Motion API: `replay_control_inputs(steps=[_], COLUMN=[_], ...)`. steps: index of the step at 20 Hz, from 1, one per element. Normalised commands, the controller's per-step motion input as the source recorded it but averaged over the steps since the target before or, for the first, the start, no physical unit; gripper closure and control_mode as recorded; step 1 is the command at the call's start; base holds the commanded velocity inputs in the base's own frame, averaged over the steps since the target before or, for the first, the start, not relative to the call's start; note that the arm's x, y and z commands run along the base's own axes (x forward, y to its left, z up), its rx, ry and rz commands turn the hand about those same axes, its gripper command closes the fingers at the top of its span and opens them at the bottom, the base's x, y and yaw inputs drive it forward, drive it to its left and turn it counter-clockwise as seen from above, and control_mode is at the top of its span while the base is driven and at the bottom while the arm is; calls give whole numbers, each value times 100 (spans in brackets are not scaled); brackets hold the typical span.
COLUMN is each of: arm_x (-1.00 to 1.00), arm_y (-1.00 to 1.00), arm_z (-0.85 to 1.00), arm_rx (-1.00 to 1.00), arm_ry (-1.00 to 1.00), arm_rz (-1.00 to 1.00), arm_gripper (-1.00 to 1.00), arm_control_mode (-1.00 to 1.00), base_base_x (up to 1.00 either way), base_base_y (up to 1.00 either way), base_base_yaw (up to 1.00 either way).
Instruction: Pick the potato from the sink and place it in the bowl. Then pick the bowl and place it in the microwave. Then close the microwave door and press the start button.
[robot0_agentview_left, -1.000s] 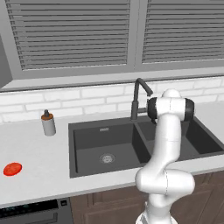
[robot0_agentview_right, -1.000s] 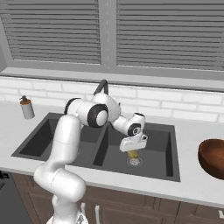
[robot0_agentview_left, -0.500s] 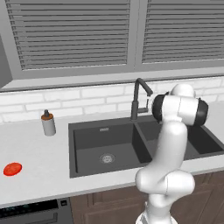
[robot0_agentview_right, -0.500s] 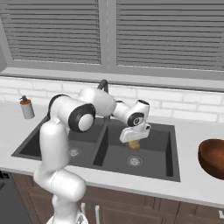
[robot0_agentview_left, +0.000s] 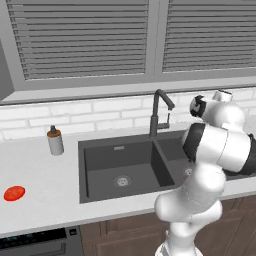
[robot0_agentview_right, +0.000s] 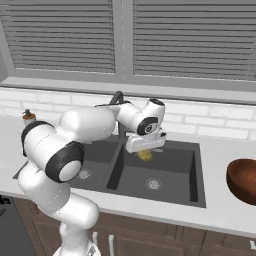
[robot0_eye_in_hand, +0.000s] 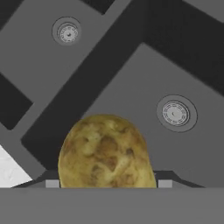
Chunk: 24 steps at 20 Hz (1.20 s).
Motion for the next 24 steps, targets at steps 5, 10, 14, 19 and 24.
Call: replay_control_inputs(steps=[5,10,14,19,24], arm_x=[-60,-58,-52,-32,-74], arm_y=[66,77,55,10,-11], arm_z=[98,71,27,4,8], arm_rx=[0,0,-2,-7,-18], arm_ry=[1,4,1,0,0], arm_rz=[-11,-11,-14,-17,-22], arm_gripper=[100,100,100,100,100], arm_control_mode=[-100,-100,-100,-100,-100], base_base_x=[0,0,0,0,0], base_base_y=[0,0,0,0,0], base_base_yaw=[0,0,0,0,0])
